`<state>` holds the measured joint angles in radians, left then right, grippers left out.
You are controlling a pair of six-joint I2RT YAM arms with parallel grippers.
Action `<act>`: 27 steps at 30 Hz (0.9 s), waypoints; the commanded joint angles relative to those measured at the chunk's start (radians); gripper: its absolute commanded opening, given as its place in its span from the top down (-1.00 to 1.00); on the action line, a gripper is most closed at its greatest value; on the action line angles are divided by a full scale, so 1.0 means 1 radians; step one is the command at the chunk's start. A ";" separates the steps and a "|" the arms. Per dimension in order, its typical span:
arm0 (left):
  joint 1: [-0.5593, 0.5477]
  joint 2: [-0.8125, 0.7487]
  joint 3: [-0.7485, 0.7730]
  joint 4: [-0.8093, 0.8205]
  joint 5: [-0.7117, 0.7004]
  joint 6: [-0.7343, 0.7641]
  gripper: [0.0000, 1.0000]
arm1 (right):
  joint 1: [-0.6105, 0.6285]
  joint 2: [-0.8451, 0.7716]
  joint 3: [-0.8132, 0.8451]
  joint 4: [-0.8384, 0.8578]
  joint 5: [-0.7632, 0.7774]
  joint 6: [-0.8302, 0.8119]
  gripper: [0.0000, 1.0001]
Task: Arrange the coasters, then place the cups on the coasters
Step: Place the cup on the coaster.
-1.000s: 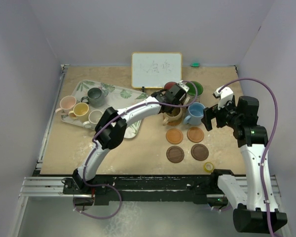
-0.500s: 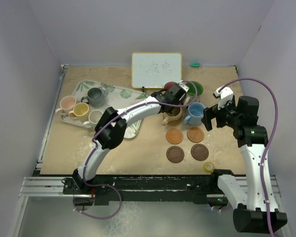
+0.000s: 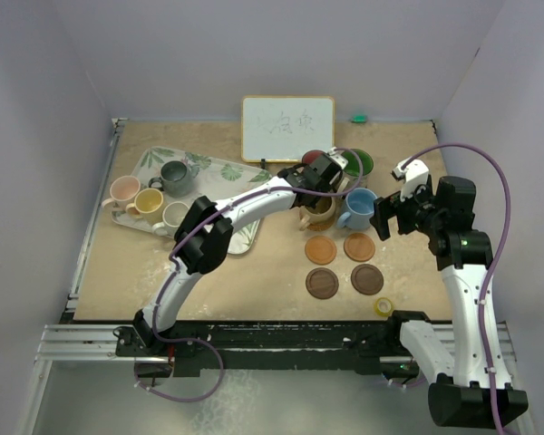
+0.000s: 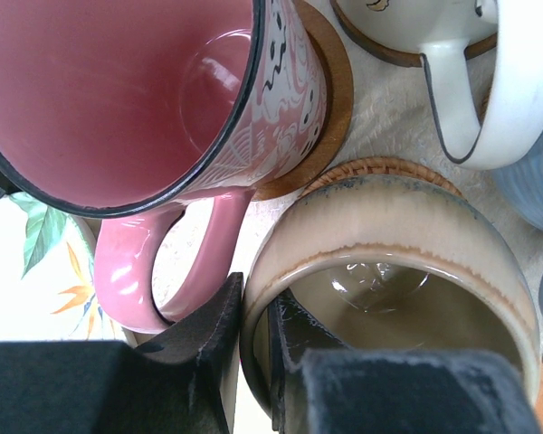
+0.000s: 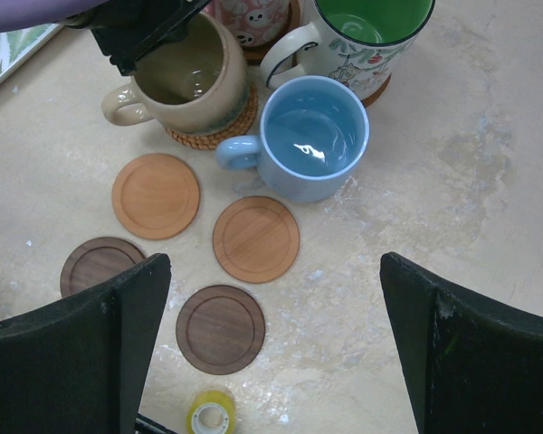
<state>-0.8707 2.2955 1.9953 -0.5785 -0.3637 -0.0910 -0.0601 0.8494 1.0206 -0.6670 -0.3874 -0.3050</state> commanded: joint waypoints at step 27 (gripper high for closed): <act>0.003 -0.292 0.046 -0.065 0.133 0.141 0.51 | -0.003 0.000 0.010 0.026 -0.028 0.011 -1.00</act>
<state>-0.8707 2.1723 2.0403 -0.6292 -0.2691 -0.0357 -0.0601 0.8497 1.0206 -0.6670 -0.3885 -0.3050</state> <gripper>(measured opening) 0.242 0.998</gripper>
